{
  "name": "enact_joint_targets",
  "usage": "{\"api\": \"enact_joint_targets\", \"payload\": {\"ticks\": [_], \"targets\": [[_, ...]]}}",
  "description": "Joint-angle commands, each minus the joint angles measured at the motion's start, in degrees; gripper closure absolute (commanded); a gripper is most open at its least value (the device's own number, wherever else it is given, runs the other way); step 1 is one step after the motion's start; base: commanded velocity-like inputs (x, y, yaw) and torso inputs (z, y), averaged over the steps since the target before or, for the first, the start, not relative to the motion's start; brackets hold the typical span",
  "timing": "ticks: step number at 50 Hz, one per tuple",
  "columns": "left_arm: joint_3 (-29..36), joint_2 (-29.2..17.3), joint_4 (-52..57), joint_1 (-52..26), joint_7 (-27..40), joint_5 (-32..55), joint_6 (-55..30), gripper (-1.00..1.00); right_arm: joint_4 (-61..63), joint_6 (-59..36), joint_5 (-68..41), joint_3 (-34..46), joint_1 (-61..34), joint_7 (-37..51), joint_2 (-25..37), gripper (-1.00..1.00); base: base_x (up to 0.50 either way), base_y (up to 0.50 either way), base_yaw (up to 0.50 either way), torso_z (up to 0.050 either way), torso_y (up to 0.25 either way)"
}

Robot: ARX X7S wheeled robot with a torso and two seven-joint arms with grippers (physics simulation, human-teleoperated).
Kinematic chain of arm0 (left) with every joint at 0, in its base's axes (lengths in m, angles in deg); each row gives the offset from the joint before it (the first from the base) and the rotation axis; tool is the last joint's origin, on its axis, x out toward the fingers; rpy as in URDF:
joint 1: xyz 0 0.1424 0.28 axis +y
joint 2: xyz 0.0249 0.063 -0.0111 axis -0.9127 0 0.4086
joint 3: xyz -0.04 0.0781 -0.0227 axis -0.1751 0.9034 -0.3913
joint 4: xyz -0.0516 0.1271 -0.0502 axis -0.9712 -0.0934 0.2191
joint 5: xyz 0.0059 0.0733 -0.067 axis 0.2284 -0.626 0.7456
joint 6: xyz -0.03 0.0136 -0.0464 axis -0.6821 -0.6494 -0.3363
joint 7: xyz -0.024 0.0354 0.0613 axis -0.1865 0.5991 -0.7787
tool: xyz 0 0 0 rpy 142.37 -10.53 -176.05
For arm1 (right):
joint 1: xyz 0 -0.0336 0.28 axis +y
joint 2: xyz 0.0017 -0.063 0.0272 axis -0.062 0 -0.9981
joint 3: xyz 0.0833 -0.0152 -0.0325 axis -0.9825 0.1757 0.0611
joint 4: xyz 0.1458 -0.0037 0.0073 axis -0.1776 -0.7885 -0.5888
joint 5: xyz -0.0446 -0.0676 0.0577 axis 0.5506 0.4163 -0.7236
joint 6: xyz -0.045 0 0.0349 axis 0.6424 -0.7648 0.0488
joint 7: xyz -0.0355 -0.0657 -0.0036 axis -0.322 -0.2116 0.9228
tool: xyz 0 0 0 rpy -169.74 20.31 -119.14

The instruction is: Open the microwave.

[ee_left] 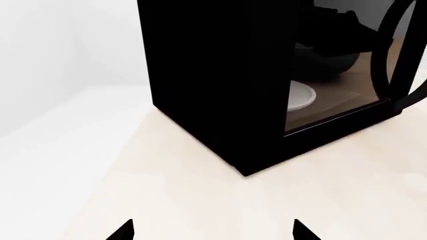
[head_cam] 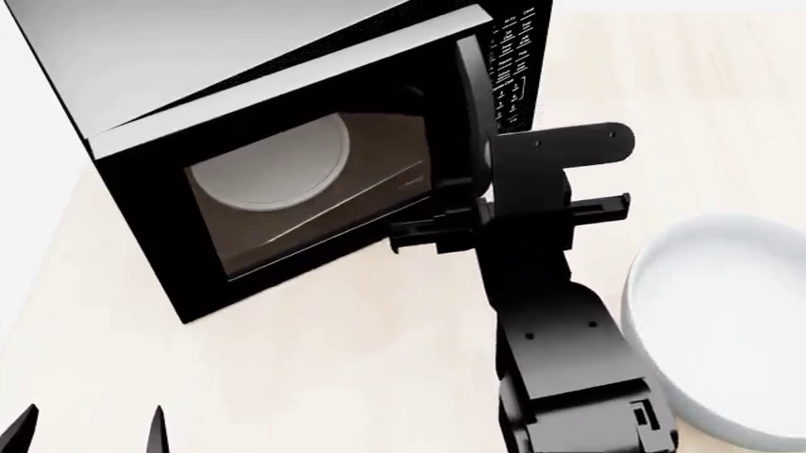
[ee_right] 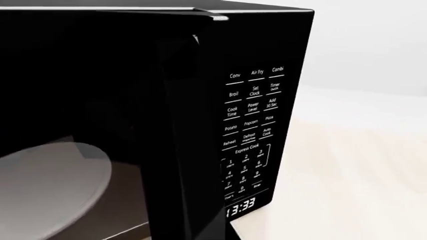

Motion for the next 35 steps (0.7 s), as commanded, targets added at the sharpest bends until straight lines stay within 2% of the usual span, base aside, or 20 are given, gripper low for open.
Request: {"api": "enact_joint_targets", "payload": {"ticks": [1,16,35], "targets": [[0.3,-0.1,-0.2,-0.1,0.2,-0.1,0.2,-1.00,12.4,-4.2,-3.3,0.9,5.7,1.8,2.6,1.00,0.00,0.00,0.00,0.000,0.000],[0.6,-0.3,-0.2,-0.1,0.4,0.1,0.5,-1.00,28.0,-10.3,-6.9,0.5,12.7,4.6,5.8,1.00,0.00,0.00,0.00,0.000,0.000],[0.7,-0.7,0.2,-0.1,0.8,0.5,0.4,-1.00,38.8,-11.3,-9.0,0.6,19.0,6.5,8.0,1.00,0.00,0.00,0.00,0.000,0.002]]}}
